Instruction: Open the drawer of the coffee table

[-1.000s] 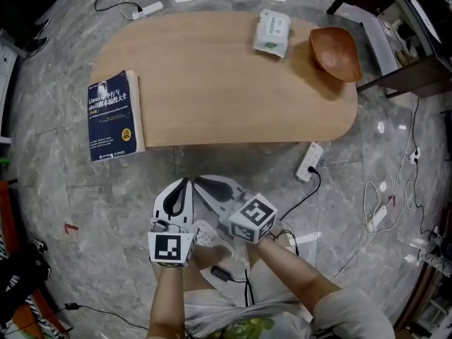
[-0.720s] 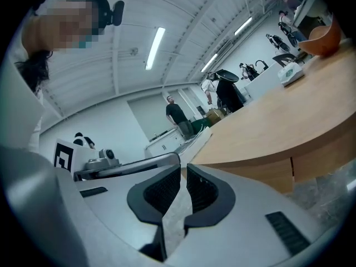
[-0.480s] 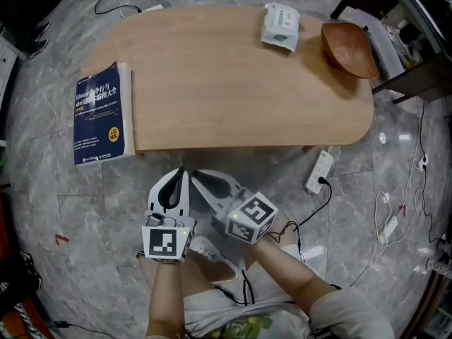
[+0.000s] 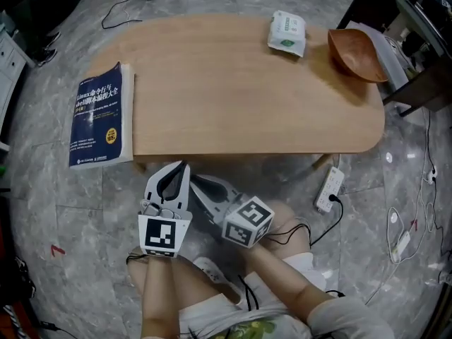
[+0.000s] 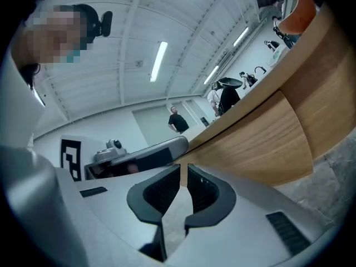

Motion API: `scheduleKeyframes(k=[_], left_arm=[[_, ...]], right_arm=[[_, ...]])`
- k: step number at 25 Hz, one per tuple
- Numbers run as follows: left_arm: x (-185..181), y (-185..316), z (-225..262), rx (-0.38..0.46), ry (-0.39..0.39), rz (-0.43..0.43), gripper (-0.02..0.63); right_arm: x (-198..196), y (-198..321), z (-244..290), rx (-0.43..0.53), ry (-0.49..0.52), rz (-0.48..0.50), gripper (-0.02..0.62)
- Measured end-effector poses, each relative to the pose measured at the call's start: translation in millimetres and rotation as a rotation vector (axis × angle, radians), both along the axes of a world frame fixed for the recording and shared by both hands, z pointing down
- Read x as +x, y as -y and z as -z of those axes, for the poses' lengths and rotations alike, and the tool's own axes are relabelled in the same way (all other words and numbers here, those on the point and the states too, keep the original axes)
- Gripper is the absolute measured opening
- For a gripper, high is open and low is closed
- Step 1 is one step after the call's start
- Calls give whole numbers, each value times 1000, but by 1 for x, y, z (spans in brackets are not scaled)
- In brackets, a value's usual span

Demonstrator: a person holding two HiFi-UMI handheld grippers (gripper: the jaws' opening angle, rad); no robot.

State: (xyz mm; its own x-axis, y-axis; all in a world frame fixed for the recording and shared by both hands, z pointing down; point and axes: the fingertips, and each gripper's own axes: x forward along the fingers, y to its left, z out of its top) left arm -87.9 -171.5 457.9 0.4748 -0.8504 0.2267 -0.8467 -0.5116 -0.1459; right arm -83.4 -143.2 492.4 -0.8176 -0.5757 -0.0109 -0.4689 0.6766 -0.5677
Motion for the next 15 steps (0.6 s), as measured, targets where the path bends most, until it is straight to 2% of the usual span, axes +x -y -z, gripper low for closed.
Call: scheduleKeyframes(k=[2,4,7,11,15], left_arm=[[5,12,-5,-30,65,-79,8],[7,15,-6,-55,44,-117,8],[5,10,-9,-49,-41,-96,8],[4,5,-16,-9,-35,-98,8],[-6,4,-19,-13,-26,-82,8]], right_arm=[[-1,6,-6,-10,9,-3,23],[-1,12,-17,-46,23,-12,23],[0,20,-35,-103,44,-20,23],[7,35,-52,-168,108,-60,25],[14,40,-63,-216,146,-72,25]])
